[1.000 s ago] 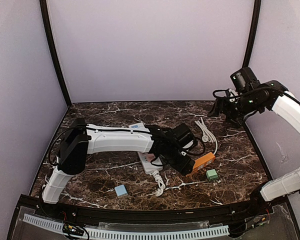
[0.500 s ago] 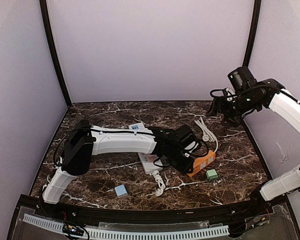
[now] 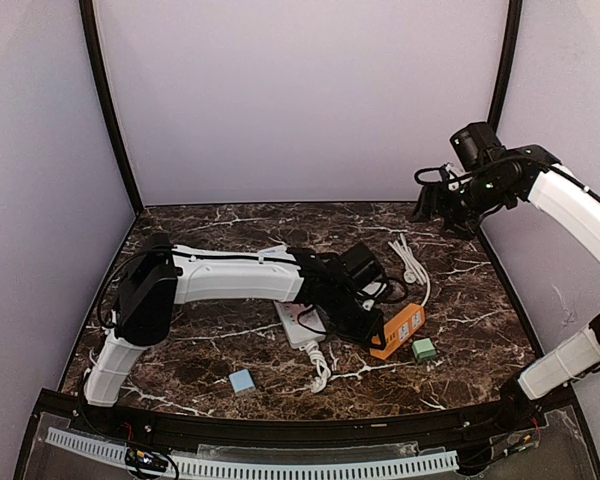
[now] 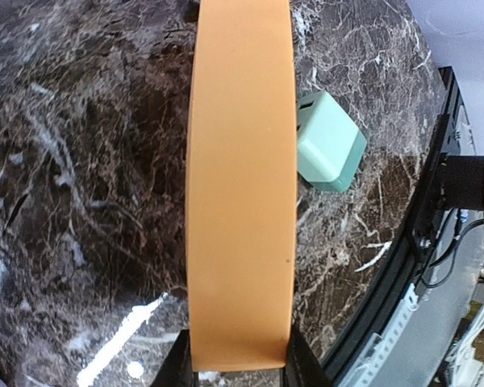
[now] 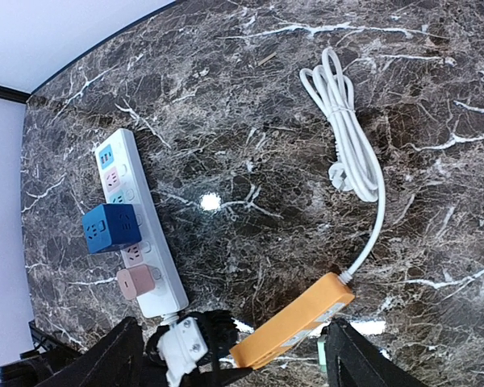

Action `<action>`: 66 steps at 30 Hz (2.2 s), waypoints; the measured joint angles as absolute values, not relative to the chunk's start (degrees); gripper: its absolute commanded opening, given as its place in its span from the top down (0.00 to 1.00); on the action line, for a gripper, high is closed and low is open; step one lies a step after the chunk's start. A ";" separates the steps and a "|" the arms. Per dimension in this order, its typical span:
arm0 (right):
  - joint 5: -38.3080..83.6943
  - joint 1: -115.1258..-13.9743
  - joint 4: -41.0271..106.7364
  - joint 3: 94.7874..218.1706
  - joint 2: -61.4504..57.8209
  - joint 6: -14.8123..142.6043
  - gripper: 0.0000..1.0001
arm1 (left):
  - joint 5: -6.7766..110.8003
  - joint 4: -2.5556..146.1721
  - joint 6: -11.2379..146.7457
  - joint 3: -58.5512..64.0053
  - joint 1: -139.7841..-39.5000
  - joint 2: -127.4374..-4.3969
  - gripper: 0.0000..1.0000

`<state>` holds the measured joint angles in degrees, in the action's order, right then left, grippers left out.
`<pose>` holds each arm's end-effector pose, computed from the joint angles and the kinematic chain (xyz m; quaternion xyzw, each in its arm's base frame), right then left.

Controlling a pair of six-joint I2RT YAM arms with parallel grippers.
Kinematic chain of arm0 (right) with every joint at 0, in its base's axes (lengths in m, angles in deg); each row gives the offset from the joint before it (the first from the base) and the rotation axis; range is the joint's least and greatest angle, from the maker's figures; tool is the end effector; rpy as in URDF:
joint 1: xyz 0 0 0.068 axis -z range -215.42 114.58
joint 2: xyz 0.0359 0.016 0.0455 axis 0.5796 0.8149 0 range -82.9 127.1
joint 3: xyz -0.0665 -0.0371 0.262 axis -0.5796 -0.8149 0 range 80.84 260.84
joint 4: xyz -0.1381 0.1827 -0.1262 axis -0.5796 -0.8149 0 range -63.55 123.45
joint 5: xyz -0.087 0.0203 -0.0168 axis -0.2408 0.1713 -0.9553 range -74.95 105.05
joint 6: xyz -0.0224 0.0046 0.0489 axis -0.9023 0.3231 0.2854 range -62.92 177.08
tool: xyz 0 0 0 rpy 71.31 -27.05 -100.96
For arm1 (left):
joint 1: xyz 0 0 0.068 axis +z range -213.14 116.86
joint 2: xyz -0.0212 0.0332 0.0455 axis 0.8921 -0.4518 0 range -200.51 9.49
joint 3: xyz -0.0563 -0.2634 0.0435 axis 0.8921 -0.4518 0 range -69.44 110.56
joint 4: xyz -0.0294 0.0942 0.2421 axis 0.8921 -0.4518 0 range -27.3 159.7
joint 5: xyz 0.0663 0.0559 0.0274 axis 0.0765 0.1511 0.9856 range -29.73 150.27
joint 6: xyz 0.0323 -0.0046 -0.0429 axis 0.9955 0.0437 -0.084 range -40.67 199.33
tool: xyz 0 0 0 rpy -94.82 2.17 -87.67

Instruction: Insert the plug

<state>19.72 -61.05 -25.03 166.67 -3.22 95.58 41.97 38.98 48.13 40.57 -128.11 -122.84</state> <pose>0.2482 0.1223 0.3724 0.0929 0.9412 0.2039 0.2529 0.2065 -0.4687 0.1851 0.3202 0.8814 -0.3336 0.0968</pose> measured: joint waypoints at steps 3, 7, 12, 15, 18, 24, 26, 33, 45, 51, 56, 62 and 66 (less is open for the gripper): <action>19.50 -60.48 -25.51 166.67 -3.22 94.73 0.23 | 38.78 39.47 44.07 37.38 -126.41 -120.11 0.96; 19.30 -60.33 -25.86 166.58 -3.39 93.92 0.23 | 35.06 41.65 36.88 31.29 -123.83 -115.54 0.96; 19.30 -60.11 -25.92 165.11 -4.18 93.11 0.23 | 31.19 44.86 28.42 27.42 -122.10 -112.83 0.96; 19.50 -60.02 -25.84 163.98 -4.42 92.68 0.23 | 28.44 48.34 23.54 26.06 -121.77 -112.53 0.96; 19.94 -59.83 -25.40 162.38 -4.70 92.24 0.23 | 25.88 53.56 17.64 23.96 -121.49 -112.40 0.96; 20.96 -59.56 -24.15 158.86 -4.77 91.52 0.23 | 23.98 62.87 4.57 20.64 -121.36 -112.40 0.95; 21.49 -59.45 -23.21 157.86 -4.68 91.30 0.24 | 24.35 63.73 1.38 20.60 -121.40 -112.31 0.95; 24.81 -59.19 -19.43 154.80 -3.22 89.77 0.26 | 26.45 64.36 -5.88 19.29 -121.49 -110.82 0.86; 29.16 -59.02 -17.53 154.01 -1.47 84.96 0.27 | 27.94 56.49 -11.78 18.63 -121.49 -109.71 0.44; 31.17 -59.00 -17.33 153.77 -0.37 83.76 0.28 | 27.94 55.03 -13.85 18.15 -121.47 -109.66 0.44; 31.32 -59.00 -17.51 153.66 -0.35 82.58 0.35 | 28.15 51.05 -12.50 19.22 -121.45 -109.45 0.47; 31.98 -59.00 -17.44 148.13 -1.62 80.30 0.59 | 29.73 40.01 -2.90 29.17 -120.68 -109.47 0.50; 34.17 -59.00 -17.03 141.29 -2.34 80.00 0.70 | 31.87 33.00 6.21 37.03 -120.44 -109.49 0.51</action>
<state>34.17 -59.00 -17.03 141.29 -2.34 80.00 31.87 33.00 6.21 37.03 -120.44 -109.49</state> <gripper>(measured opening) 0.361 0.504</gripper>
